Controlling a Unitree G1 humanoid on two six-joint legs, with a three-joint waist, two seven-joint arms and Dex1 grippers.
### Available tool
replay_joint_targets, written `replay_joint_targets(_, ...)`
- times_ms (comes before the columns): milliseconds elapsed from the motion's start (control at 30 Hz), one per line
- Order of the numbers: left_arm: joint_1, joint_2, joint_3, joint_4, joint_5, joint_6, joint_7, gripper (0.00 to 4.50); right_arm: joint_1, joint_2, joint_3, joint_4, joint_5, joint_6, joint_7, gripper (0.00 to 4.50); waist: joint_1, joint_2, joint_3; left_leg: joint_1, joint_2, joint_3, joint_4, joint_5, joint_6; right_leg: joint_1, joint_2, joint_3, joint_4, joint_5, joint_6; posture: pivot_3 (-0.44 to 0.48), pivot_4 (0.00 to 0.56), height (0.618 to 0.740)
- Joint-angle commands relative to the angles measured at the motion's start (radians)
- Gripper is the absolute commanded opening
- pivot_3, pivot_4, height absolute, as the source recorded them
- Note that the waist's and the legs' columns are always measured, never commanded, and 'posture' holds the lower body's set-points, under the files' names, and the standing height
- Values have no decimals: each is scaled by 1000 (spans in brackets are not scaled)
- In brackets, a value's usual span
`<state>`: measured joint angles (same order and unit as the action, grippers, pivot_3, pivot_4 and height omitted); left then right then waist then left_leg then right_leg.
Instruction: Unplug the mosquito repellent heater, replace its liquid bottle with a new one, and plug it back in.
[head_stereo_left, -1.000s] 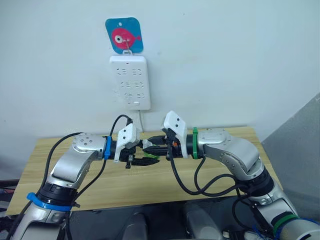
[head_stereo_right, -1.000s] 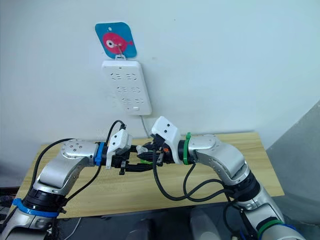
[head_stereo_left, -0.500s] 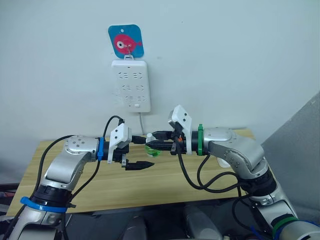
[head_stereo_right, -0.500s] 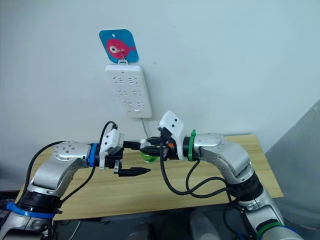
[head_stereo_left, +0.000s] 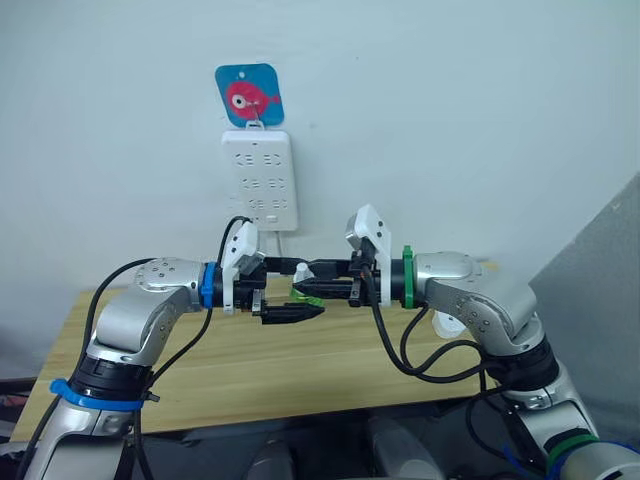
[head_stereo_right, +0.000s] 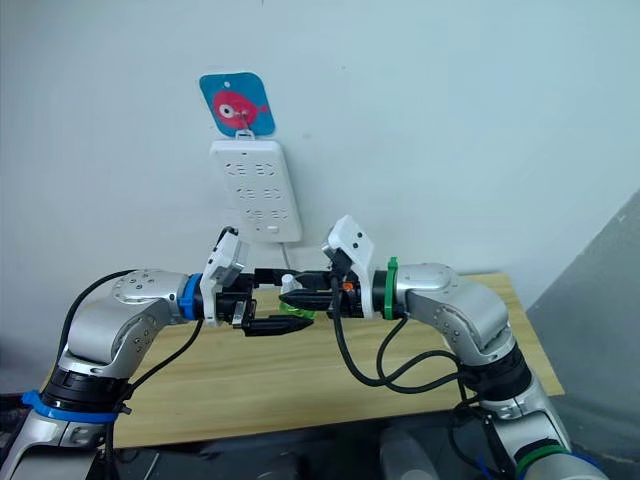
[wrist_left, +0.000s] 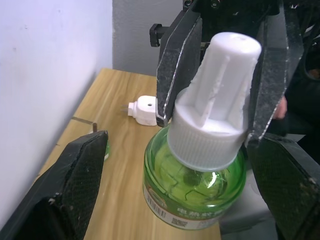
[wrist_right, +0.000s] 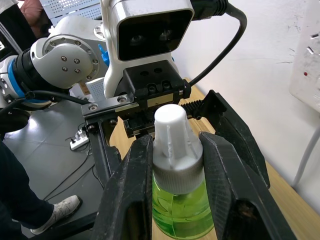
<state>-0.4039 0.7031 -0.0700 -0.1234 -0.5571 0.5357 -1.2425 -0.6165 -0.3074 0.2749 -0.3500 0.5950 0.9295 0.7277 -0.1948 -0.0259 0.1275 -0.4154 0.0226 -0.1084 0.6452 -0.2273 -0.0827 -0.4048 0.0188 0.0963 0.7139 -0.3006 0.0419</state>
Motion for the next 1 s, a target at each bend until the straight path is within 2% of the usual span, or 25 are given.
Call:
replay_joint_targets(33, -15, 14, 5, -39, -7, -13, -26, 4500, -6, -1, -26, -47, 35, -8, 15, 1015, -2, 0, 0, 0, 0, 0, 0, 0, 0, 0, 1, 0, 0, 0, 0, -148, 41, 740)
replay_joint_targets(500, -7, 13, -20, -23, 28, -55, -68, 4500, -10, -16, -29, -52, 75, 3, 18, 1015, -2, 0, -5, 0, 0, 0, 0, 0, 0, 0, 3, 0, 1, 0, 0, -148, 41, 740)
replay_joint_targets(600, -10, 8, -17, -25, 20, -46, -65, 3959, -11, -18, -27, -51, 75, 0, 18, 1015, -2, 0, -5, 0, 0, 0, 0, 0, 0, 0, 3, 0, 1, 0, 0, -148, 41, 740)
replay_joint_targets(800, -8, 1, -9, -32, 3, -22, -50, 2287, -13, -14, -27, -49, 76, 0, 15, 1015, -2, 0, -5, 0, 0, 0, 0, 0, 0, 0, 3, 0, 1, 0, 0, -150, 45, 740)
replay_joint_targets(1000, -8, -7, -3, -28, 12, -26, -31, 2288, -9, -16, -32, -47, 79, 7, 13, 1015, -2, 0, -5, 1, 0, 0, 0, 0, 0, 0, 3, 0, 1, 0, 0, -151, 45, 740)
